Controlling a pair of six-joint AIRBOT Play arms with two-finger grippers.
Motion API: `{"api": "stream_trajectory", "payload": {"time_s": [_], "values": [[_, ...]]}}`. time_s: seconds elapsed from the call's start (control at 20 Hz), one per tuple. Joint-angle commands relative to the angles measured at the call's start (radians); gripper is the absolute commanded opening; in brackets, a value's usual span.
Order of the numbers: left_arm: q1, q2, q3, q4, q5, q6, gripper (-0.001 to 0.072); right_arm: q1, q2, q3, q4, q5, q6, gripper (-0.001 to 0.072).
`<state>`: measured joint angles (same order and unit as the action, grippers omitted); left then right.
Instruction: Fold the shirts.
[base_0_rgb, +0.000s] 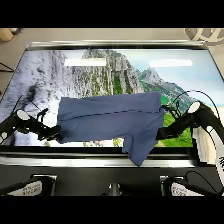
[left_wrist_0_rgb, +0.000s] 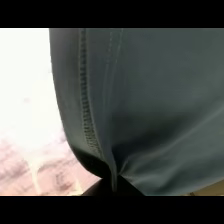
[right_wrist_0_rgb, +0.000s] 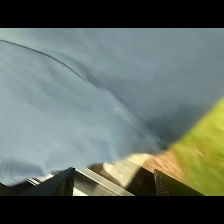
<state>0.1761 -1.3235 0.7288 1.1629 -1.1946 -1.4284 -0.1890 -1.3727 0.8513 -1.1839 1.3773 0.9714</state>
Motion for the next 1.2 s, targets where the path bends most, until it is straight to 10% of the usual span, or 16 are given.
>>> {"api": "stream_trajectory", "payload": {"time_s": [0.0, 0.25, 0.45, 0.8, 1.15], "values": [[-0.007, 0.003, 0.000, -0.004, -0.005, 0.009, 0.0023, 0.000, 0.000, -0.070, 0.063, -0.042, -0.016, 0.0530], [-0.007, 0.017, 0.002, -0.004, -0.005, 0.008, 0.0023, 0.001, 0.000, -0.153, 0.175, -0.132, -0.019, 0.0522], [-0.007, 0.018, 0.016, -0.004, -0.004, 0.010, 0.0023, -0.002, 0.005, -0.173, 0.174, -0.180, -0.029, 0.0024], [-0.007, 0.131, 0.259, -0.004, 0.002, 0.041, 0.0021, -0.001, 0.098, 0.211, 0.174, -0.094, -0.101, 0.0021], [-0.009, -0.174, 0.531, -0.103, 0.051, 0.023, 0.0022, 0.016, -0.269, 0.628, 0.262, -0.241, -0.039, 0.0022]]}}
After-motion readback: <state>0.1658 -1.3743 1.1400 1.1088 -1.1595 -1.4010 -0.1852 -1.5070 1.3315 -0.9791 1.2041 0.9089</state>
